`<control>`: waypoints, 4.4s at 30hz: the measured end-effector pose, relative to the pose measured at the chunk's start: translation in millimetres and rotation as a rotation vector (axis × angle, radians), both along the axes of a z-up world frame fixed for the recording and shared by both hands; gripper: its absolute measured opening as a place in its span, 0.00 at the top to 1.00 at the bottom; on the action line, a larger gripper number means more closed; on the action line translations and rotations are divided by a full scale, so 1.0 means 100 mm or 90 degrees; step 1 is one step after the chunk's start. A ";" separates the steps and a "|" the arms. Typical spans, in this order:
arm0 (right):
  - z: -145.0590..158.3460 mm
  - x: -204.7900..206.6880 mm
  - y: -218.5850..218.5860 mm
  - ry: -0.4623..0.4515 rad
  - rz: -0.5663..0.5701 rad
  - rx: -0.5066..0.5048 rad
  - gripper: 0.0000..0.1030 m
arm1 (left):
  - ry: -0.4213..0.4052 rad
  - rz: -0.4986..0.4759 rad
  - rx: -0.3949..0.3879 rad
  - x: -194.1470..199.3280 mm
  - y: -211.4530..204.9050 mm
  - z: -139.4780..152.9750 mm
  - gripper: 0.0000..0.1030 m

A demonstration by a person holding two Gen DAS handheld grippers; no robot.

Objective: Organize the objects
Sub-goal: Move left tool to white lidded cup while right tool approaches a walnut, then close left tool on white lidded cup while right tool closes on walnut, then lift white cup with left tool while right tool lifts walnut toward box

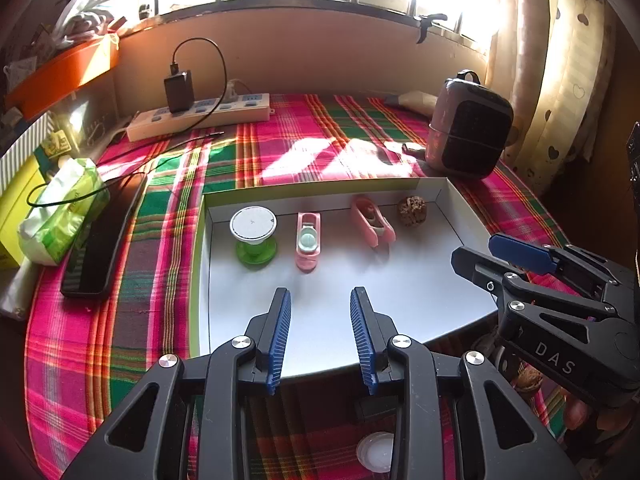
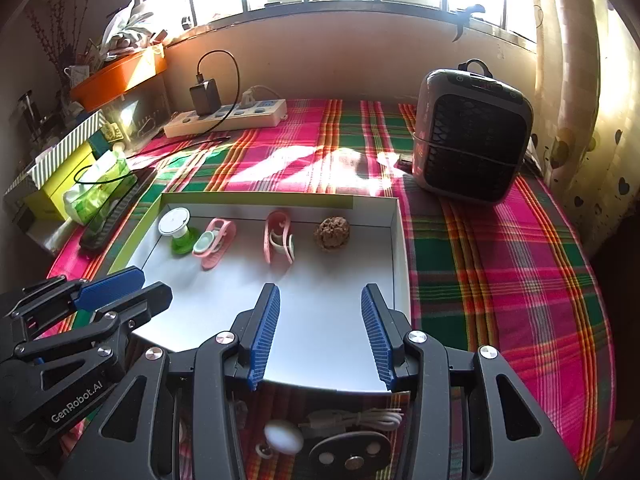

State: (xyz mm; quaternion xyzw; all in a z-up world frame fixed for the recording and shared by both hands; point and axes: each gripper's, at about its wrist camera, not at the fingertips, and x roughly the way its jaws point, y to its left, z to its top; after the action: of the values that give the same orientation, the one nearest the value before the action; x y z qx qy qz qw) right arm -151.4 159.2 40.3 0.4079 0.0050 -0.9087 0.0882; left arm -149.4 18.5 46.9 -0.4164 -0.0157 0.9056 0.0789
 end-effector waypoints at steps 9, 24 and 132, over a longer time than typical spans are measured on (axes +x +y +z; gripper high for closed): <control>-0.01 0.27 0.03 0.012 -0.004 -0.013 0.57 | 0.004 0.001 -0.007 0.26 -0.02 -0.04 0.72; 0.04 0.75 0.12 0.063 0.000 -0.006 0.55 | 0.017 -0.022 0.004 0.67 -0.02 -0.11 0.72; -0.43 1.08 0.47 -0.009 -0.006 0.003 0.69 | -0.012 -0.005 -0.008 0.88 0.26 -0.40 0.75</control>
State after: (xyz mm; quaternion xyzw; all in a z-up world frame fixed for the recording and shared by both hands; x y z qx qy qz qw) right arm -43.1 205.7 -2.8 0.4143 0.0047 -0.9063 0.0832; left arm -61.0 44.5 7.1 -0.4256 -0.0089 0.9013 0.0800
